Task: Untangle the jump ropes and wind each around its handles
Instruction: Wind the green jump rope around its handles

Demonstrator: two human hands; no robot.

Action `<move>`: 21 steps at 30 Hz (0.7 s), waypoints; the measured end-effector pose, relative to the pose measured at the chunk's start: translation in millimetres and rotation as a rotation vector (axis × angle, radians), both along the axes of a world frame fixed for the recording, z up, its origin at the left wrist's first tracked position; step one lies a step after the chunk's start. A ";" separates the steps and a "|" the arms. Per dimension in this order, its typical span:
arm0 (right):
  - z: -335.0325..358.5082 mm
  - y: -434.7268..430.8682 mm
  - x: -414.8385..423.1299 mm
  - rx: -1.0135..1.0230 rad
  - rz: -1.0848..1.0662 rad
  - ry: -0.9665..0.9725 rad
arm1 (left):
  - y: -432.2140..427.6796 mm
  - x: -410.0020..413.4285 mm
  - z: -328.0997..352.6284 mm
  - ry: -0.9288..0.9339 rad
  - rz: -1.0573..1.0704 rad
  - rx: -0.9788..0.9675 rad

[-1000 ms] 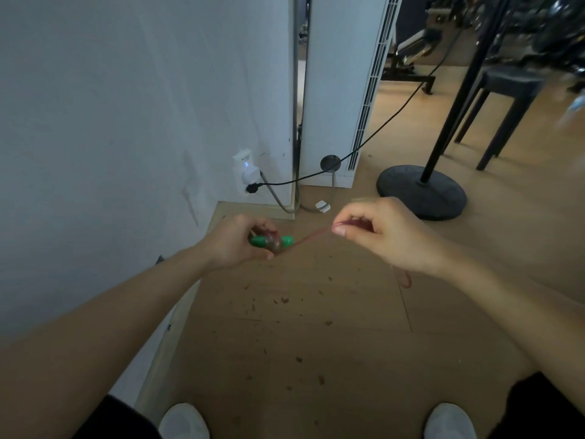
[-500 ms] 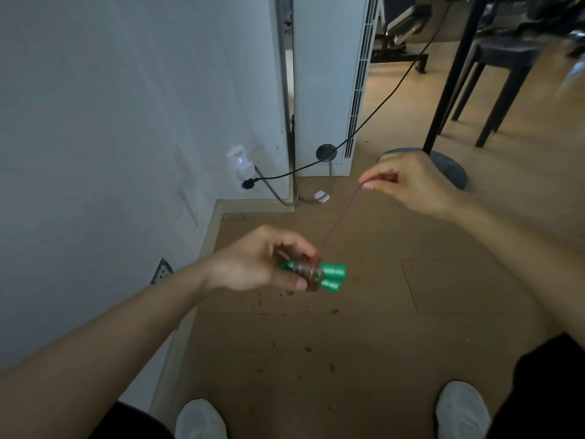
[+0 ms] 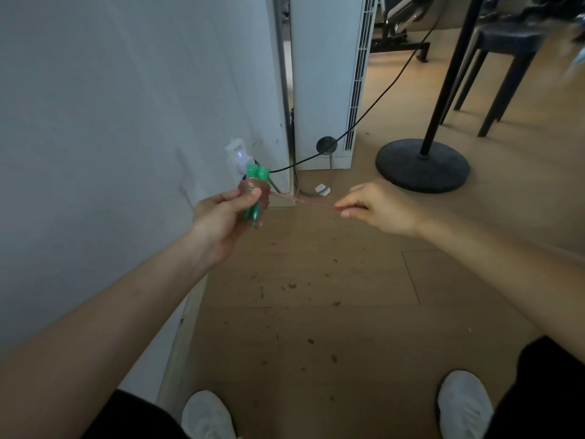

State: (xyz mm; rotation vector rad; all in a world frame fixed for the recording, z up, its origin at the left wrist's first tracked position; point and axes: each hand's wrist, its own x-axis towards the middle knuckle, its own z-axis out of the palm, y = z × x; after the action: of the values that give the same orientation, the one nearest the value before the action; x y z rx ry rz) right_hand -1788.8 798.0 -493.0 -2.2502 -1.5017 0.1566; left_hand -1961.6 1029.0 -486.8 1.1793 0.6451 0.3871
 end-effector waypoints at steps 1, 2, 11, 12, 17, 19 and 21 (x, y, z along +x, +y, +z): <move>1.3 0.7 -3.5 -0.002 0.008 0.014 | 4.3 0.4 -1.9 0.012 0.048 -0.009; 2.1 2.0 -7.7 0.000 0.024 0.022 | 8.2 0.9 -3.4 0.005 0.091 -0.038; 16.7 9.0 -56.0 0.039 0.230 -0.047 | 18.1 4.3 -4.0 0.064 0.301 0.173; 21.1 7.5 -58.3 0.076 0.227 -0.047 | 18.5 4.5 -7.0 0.091 0.279 0.263; 41.9 -9.7 -58.7 0.275 0.087 0.129 | 16.0 1.5 -18.5 0.183 0.077 0.688; 45.8 -13.8 -53.3 0.345 0.016 0.226 | 11.9 -0.5 -18.9 0.201 -0.081 0.903; 49.2 -13.8 -47.6 0.423 -0.032 0.326 | 3.9 -2.0 -19.3 0.188 -0.261 0.989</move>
State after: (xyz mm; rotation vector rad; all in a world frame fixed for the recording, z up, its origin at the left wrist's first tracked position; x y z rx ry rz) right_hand -1836.3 784.2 -443.8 -1.8108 -1.1952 0.1690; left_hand -1963.6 1032.9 -506.1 2.2373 0.4415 0.3810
